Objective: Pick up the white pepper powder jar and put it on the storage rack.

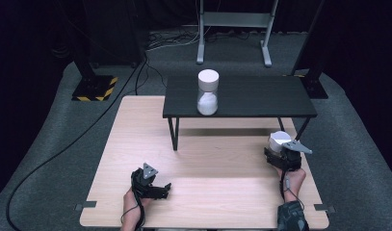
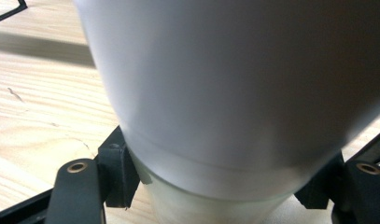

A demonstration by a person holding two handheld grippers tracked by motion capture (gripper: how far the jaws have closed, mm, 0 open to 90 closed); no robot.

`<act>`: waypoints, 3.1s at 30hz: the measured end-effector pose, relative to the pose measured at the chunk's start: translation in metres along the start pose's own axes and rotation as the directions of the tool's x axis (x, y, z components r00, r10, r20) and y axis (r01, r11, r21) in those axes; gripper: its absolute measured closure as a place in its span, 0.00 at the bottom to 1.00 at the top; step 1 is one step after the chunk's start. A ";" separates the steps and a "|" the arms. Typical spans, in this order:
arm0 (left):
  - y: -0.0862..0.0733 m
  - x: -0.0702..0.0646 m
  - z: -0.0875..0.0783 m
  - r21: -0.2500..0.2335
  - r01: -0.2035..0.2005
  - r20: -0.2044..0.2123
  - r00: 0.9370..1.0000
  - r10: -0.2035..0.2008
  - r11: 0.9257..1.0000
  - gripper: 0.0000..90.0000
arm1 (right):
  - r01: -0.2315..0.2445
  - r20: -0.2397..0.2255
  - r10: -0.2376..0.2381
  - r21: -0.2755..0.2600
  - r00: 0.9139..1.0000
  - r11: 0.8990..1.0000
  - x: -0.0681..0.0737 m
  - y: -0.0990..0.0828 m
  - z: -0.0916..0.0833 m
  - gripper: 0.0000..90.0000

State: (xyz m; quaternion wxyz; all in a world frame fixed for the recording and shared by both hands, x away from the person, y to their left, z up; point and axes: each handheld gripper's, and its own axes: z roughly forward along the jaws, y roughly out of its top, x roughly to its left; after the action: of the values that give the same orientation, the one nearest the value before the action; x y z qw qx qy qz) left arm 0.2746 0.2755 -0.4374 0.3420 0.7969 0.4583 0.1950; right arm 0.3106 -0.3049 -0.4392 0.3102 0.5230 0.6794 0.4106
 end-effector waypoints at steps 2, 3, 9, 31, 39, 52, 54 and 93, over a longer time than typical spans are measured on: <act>0.000 0.000 0.000 0.000 -0.001 0.000 1.000 0.001 1.000 0.01 | 0.004 -0.005 -0.004 -0.005 1.000 1.000 0.000 0.001 -0.001 0.33; 0.000 0.000 0.000 0.000 -0.001 0.000 1.000 0.001 1.000 0.01 | 0.007 -0.005 -0.007 -0.006 1.000 1.000 0.000 0.001 -0.002 0.33; 0.000 0.000 0.000 0.000 -0.001 0.000 1.000 0.001 1.000 0.01 | 0.022 -0.017 -0.022 -0.012 1.000 1.000 0.003 0.009 -0.008 0.33; 0.000 0.000 0.000 -0.001 -0.001 -0.001 1.000 0.001 1.000 0.01 | 0.098 -0.071 -0.102 -0.062 0.992 0.993 0.017 0.045 -0.038 0.33; 0.000 0.000 0.000 -0.001 -0.001 -0.001 1.000 0.001 1.000 0.01 | 0.097 -0.098 -0.102 -0.055 0.990 0.994 0.018 0.058 -0.044 0.33; 0.000 0.000 0.000 -0.001 -0.002 -0.001 1.000 0.002 1.000 0.01 | 0.108 -0.141 -0.113 -0.043 0.984 0.993 0.022 0.082 -0.053 0.33; 0.000 0.000 0.000 -0.002 -0.002 -0.001 1.000 0.002 1.000 0.01 | 0.112 -0.146 -0.117 -0.042 0.982 0.993 0.022 0.086 -0.054 0.33; -0.001 -0.001 0.000 -0.004 0.000 0.000 1.000 0.000 1.000 0.02 | 0.193 -0.204 -0.207 -0.085 0.957 0.978 0.033 0.138 -0.080 0.33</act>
State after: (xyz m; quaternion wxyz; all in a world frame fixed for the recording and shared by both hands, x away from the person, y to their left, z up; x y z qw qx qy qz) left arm 0.2738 0.2753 -0.4378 0.3436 0.7962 0.4577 0.1961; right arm 0.2971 -0.2761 -0.2798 0.2927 0.3949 0.7444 0.4519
